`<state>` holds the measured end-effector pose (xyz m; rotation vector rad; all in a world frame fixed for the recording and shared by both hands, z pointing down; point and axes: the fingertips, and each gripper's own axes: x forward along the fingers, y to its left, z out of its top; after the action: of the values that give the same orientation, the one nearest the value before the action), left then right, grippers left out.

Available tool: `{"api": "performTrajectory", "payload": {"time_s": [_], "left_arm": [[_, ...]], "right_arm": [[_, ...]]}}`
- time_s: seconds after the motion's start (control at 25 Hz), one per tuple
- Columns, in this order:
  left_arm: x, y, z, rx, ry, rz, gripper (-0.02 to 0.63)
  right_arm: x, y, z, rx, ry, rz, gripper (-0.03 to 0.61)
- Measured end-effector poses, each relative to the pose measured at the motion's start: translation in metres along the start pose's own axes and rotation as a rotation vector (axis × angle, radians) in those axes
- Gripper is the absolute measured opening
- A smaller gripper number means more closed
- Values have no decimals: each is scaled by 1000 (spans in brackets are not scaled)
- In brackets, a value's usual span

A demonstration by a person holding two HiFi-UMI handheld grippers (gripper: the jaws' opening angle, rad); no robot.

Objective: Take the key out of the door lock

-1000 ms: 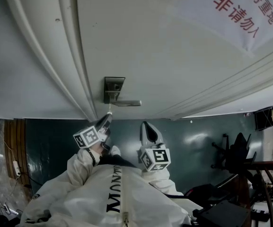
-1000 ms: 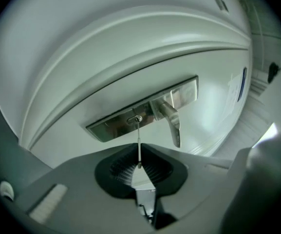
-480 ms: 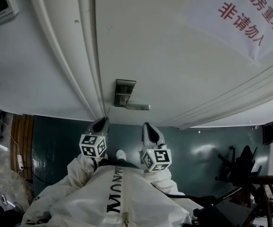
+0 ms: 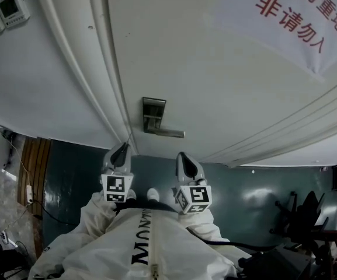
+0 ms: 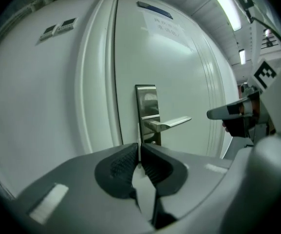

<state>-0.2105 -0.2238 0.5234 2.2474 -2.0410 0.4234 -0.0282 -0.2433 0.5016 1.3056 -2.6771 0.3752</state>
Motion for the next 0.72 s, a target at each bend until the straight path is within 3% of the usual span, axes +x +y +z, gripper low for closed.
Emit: {"api": "performTrajectory", "payload": {"time_s": [0.24, 0.36, 0.72], "left_arm": [[-17, -3, 10, -51, -14, -11, 21], [-31, -2, 12, -39, -31, -26, 21], [-121, 5, -13, -3, -59, -84, 21]], "right_arm": [[-14, 1, -8, 22, -12, -5, -5], [-23, 10, -12, 27, -21, -21, -5], [-78, 86, -43, 29, -35, -71, -5]]}}
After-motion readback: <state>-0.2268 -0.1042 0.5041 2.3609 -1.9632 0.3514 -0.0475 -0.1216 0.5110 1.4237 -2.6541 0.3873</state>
